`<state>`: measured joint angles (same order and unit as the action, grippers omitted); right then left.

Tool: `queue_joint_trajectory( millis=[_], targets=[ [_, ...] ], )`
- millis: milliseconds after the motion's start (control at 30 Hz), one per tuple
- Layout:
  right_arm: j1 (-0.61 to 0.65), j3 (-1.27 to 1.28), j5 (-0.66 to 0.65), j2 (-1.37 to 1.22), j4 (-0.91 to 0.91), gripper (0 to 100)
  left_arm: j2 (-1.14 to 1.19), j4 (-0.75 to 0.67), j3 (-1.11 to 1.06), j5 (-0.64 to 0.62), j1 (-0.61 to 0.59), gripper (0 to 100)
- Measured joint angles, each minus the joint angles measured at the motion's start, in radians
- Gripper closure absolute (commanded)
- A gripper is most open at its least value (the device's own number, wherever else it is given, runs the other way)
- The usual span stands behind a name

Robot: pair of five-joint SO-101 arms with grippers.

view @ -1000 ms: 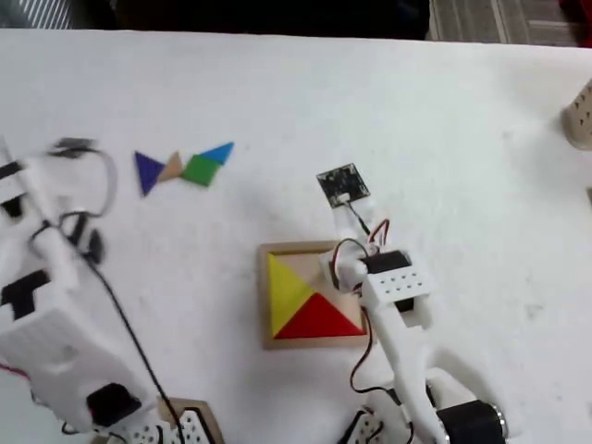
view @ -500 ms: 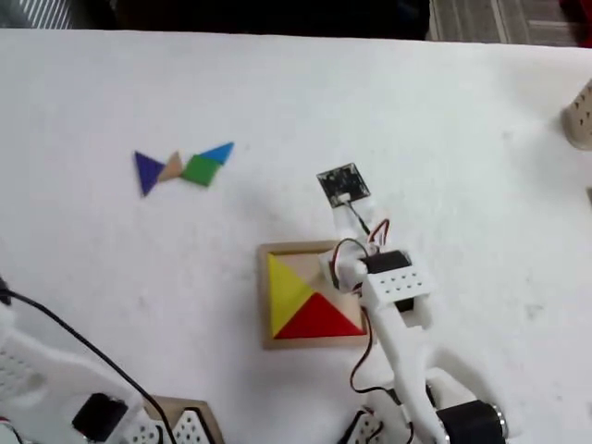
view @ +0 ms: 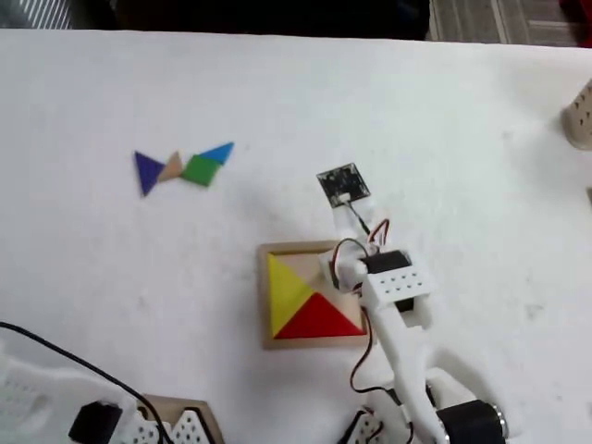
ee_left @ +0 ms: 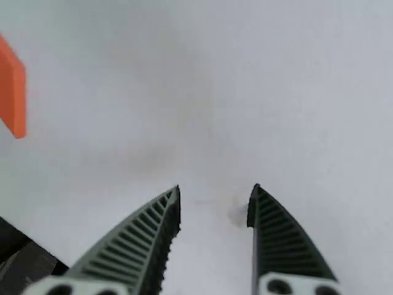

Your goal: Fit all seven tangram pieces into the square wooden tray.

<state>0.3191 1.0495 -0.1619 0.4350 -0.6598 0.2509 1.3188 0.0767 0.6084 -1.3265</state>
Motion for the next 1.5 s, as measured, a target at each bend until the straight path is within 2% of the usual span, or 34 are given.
queue_joint_trajectory(
  millis=[200, 333, 567, 733, 1033, 1300, 1500],
  targets=[
    [0.000, 0.000, 0.000, 0.000, 0.000, 98.1, -0.002, -0.029, 0.000, -0.005, -0.012, 80],
    [0.000, 0.000, 0.000, 0.000, 0.000, 98.1, -0.002, 0.018, 0.000, -0.005, -0.011, 80],
    [0.000, 0.000, 0.000, 0.000, 0.000, 98.1, -0.143, 0.095, -0.060, -0.008, 0.089, 80],
    [0.000, 0.000, 0.000, 0.000, 0.000, 98.1, -0.351, 0.084, -0.261, -0.008, 0.190, 80],
    [0.000, 0.000, 0.000, 0.000, 0.000, 98.1, -0.723, -0.061, -0.743, -0.008, 0.370, 80],
    [0.000, 0.002, 0.000, 0.000, 0.000, 98.1, -0.950, -0.196, -1.088, -0.008, 0.589, 80],
    [0.000, 0.002, 0.000, 0.000, 0.000, 98.1, -1.142, -0.221, -1.283, -0.026, 0.786, 80]
  ],
)
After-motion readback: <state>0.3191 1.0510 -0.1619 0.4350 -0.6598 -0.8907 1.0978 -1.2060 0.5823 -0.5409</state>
